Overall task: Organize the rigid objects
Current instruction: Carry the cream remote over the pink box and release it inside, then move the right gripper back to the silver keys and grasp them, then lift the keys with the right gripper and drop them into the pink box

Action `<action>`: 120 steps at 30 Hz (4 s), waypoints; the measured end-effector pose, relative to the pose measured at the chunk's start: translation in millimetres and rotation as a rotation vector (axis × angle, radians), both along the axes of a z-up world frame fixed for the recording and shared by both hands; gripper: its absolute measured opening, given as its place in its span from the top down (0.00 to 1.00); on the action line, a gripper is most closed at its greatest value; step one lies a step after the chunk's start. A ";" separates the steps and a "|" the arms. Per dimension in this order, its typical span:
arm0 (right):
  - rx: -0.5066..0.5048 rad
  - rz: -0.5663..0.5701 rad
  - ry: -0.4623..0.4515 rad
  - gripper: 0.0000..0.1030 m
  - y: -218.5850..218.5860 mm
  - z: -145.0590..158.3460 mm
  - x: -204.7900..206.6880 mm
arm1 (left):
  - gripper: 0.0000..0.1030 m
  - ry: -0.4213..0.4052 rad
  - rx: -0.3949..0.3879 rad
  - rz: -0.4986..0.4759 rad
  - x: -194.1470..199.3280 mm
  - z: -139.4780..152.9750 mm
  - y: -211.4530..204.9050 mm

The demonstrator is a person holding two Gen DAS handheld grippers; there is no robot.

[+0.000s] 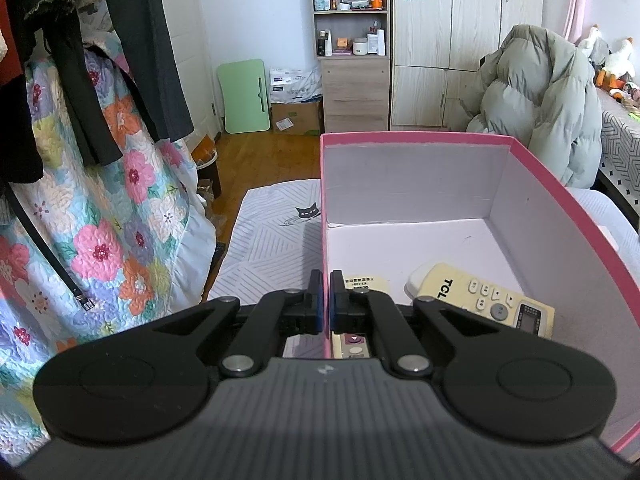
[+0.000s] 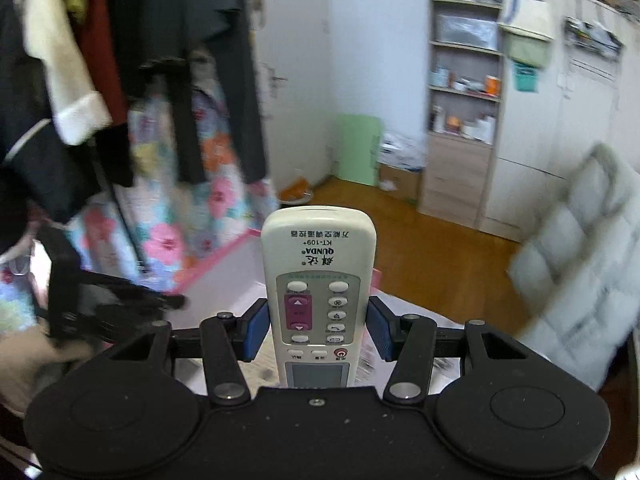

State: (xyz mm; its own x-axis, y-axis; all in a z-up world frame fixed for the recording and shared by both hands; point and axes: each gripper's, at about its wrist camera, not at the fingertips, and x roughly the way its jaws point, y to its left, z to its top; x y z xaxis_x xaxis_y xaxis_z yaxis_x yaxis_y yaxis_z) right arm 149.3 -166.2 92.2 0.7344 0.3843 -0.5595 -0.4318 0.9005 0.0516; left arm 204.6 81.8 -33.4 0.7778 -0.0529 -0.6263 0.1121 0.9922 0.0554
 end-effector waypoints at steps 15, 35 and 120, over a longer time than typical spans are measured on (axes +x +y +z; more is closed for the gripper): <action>-0.464 0.257 0.050 0.44 100.2 -55.5 52.2 | 0.98 0.000 -0.004 0.002 0.4 -1.9 -0.7; -0.393 0.195 0.238 0.43 93.2 -80.9 123.2 | 0.98 0.000 -0.024 0.008 0.3 -1.5 2.9; 0.149 -0.058 -0.164 0.75 -27.6 -27.4 26.2 | 0.97 -0.002 -0.012 0.008 0.0 -3.4 -1.0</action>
State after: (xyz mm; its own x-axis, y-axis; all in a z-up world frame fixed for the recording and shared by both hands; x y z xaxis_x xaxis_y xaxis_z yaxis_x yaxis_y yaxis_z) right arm 175.4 -193.7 64.9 0.8341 0.4084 -0.3708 -0.3934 0.9116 0.1190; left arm 204.6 80.8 -36.8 0.7792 -0.0544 -0.6245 0.1045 0.9936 0.0437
